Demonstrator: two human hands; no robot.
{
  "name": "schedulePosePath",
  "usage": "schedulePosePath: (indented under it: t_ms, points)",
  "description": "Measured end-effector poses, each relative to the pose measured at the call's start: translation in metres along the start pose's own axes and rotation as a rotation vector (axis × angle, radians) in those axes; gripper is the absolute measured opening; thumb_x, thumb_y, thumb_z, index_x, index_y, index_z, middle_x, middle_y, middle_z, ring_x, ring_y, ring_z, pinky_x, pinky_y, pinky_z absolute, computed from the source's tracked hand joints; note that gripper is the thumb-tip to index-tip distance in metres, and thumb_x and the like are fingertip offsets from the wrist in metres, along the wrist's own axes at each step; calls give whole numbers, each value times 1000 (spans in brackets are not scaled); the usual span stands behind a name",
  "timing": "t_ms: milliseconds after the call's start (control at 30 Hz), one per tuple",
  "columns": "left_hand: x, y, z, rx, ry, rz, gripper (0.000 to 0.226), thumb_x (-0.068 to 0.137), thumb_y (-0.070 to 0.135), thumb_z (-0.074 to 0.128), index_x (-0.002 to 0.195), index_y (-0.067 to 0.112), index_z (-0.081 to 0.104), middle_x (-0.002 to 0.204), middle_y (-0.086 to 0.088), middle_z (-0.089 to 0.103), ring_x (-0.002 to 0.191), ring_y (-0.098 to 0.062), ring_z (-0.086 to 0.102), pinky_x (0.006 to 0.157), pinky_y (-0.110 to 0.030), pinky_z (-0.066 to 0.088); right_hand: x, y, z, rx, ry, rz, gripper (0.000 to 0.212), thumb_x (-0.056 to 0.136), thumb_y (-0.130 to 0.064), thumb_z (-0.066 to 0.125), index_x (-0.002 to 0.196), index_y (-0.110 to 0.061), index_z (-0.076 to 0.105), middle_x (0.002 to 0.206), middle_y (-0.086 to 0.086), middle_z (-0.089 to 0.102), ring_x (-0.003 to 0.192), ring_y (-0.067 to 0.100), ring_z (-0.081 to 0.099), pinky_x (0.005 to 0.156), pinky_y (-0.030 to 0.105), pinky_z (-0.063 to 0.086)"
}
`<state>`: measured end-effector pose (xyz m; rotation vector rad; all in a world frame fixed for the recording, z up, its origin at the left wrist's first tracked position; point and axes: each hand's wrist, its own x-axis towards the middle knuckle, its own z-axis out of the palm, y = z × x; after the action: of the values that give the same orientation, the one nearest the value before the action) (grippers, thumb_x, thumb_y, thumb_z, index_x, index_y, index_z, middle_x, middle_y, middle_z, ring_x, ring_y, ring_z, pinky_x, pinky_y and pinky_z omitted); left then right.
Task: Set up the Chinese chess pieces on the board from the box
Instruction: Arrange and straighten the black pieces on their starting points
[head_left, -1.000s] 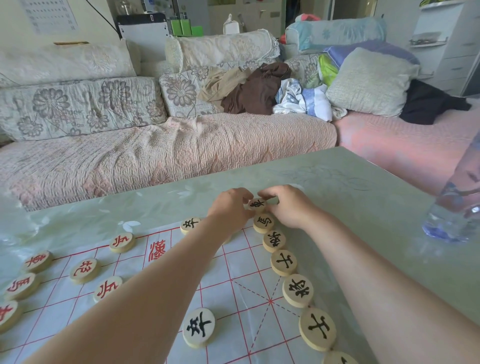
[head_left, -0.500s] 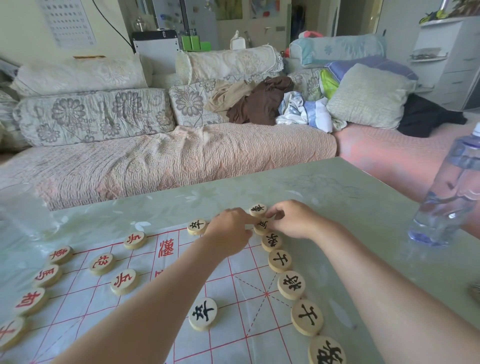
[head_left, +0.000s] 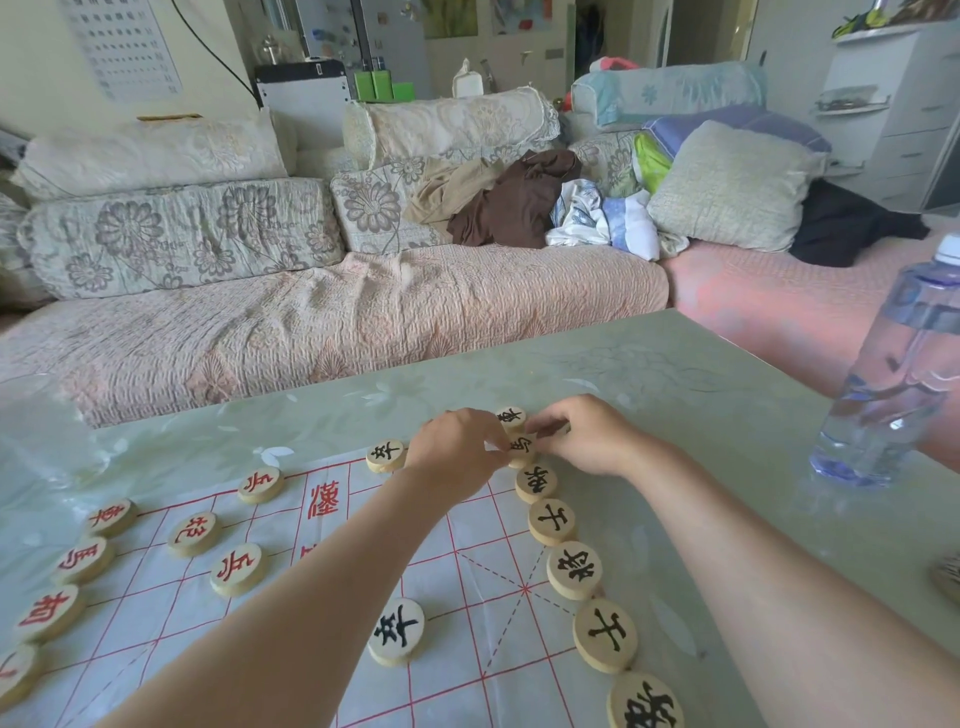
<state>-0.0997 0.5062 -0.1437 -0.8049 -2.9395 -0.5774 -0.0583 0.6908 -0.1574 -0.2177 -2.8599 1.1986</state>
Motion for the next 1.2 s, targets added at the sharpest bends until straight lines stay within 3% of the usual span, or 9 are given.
schedulePosePath:
  t_ms: [133, 500, 633, 700, 767, 867, 967, 1067, 1200]
  points:
    - [0, -5, 2, -28, 1, 5, 13, 80, 39, 72, 91, 36, 65, 99, 18, 68, 92, -10, 60, 79, -28, 49, 0, -1, 2, 11, 26, -21, 20, 91, -26, 69, 108, -34, 75, 106, -11, 71, 102, 11, 63, 91, 27, 47]
    - [4, -3, 6, -109, -22, -22, 25, 80, 39, 73, 104, 36, 68, 102, 18, 70, 81, -9, 60, 76, -26, 50, 2, -1, 5, 8, 9, -23, 21, 88, -32, 74, 108, -38, 75, 108, -14, 73, 101, 9, 65, 94, 30, 50]
    - [-2, -1, 4, -72, -12, -20, 33, 81, 32, 72, 113, 37, 65, 109, 19, 67, 89, -10, 60, 85, -29, 47, -3, -4, 1, 5, 23, -39, 22, 91, -25, 69, 108, -38, 73, 104, -12, 69, 98, 11, 63, 85, 26, 48]
    - [-6, -2, 2, -78, 11, -20, 35, 81, 29, 71, 114, 38, 64, 110, 19, 64, 96, -11, 61, 90, -32, 48, -7, -5, -3, -22, 42, -51, 28, 91, -16, 63, 96, -43, 68, 100, -12, 66, 95, 12, 62, 81, 26, 49]
    - [-11, -2, 0, -93, 44, -13, 29, 81, 26, 69, 107, 39, 64, 104, 19, 63, 93, -10, 61, 83, -31, 51, -12, -6, -8, -53, 34, -61, 38, 90, -8, 57, 82, -44, 64, 99, -11, 66, 89, 11, 62, 75, 23, 48]
    - [-22, 3, -4, -103, 31, -4, 18, 82, 25, 64, 95, 37, 65, 90, 19, 66, 84, -8, 62, 73, -29, 54, -22, -9, -14, -106, -19, -75, 35, 86, -7, 60, 73, -39, 65, 95, -11, 69, 71, 1, 57, 58, 15, 41]
    - [-33, 12, -4, -67, -5, -16, 14, 84, 27, 59, 90, 37, 66, 89, 18, 69, 83, -8, 63, 70, -27, 54, -32, -11, -15, -117, -69, -77, 32, 83, -8, 65, 77, -39, 67, 94, -16, 68, 59, -4, 51, 48, 11, 38]
    - [-39, 17, 0, -30, -23, -34, 15, 86, 30, 55, 90, 41, 64, 92, 16, 69, 88, -10, 64, 70, -26, 51, -38, -11, -13, -98, -96, -80, 41, 82, -2, 61, 83, -42, 69, 98, -20, 68, 57, -2, 51, 52, 19, 44]
    - [-39, 21, 0, -83, -41, -50, 18, 88, 27, 56, 97, 39, 66, 97, 14, 69, 91, -12, 64, 76, -29, 54, -42, -11, -13, -119, -113, -78, 42, 81, -3, 65, 96, -42, 72, 101, -22, 69, 59, -6, 52, 55, 15, 42]
